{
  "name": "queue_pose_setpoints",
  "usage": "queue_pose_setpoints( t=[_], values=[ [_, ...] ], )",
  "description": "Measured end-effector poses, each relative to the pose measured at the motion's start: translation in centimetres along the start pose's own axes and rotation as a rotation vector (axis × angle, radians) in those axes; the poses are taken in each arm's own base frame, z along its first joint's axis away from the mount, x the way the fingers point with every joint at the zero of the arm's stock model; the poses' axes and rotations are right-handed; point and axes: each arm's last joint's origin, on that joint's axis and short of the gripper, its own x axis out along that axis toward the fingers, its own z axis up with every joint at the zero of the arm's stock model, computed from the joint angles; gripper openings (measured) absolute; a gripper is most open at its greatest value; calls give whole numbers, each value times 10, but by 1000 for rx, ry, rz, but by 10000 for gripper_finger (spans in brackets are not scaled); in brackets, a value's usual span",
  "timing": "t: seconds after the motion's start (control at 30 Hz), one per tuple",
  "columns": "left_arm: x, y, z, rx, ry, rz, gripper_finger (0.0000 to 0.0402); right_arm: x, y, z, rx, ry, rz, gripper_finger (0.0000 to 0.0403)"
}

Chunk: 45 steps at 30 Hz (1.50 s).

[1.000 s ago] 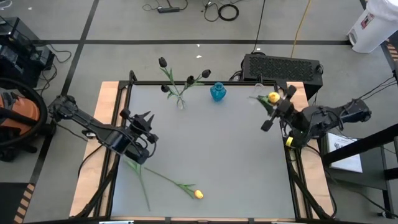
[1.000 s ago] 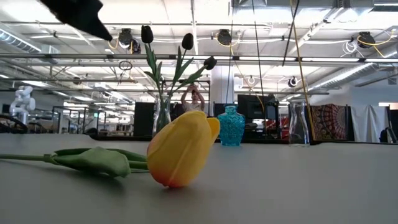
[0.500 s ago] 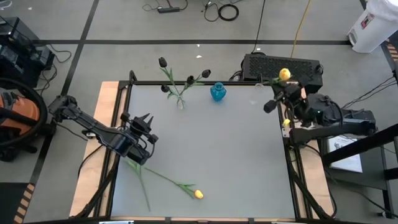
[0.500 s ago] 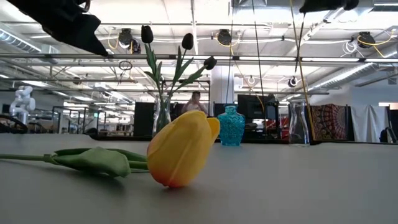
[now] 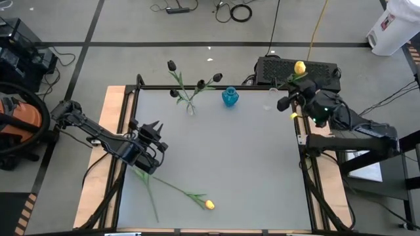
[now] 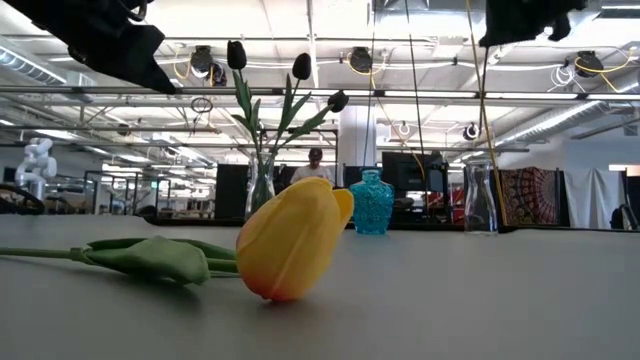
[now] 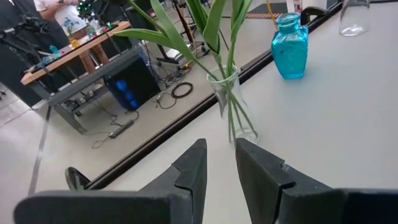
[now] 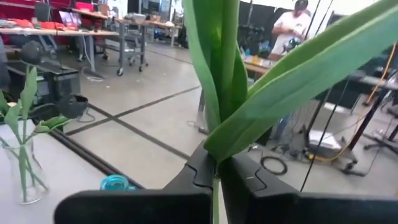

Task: Sort flowers into vase by color
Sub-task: Put the yellow flower into the right transparent flower vase, then put the flower into the right transparent flower vase

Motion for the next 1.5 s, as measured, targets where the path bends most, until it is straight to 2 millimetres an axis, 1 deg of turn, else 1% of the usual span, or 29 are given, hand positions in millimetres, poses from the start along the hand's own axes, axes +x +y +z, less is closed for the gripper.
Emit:
queue_pose_setpoints(
  t=[0.3,0.53,0.77,0.9,1.0,1.13,1.37,1.5],
  values=[
    [0,0,0,-5,0,-2,93,30,-4,-10,32,100,-42,1],
    [0,-1,0,-11,-1,-5,93,49,-8,-18,43,167,-66,1],
    [0,-2,1,-16,-1,-7,93,65,-8,-26,51,230,-45,1],
    [0,-2,1,-16,-1,-7,93,73,-5,-31,55,267,7,6],
    [0,-2,1,-16,-1,-7,93,77,-2,-34,46,288,13,22],
    [0,-2,0,-17,2,-8,93,80,-1,-36,39,301,5,55],
    [0,-2,0,-19,28,-19,93,79,-2,-35,37,298,5,121],
    [0,-2,0,-21,35,-22,93,75,-3,-36,26,316,6,156]
  ],
)
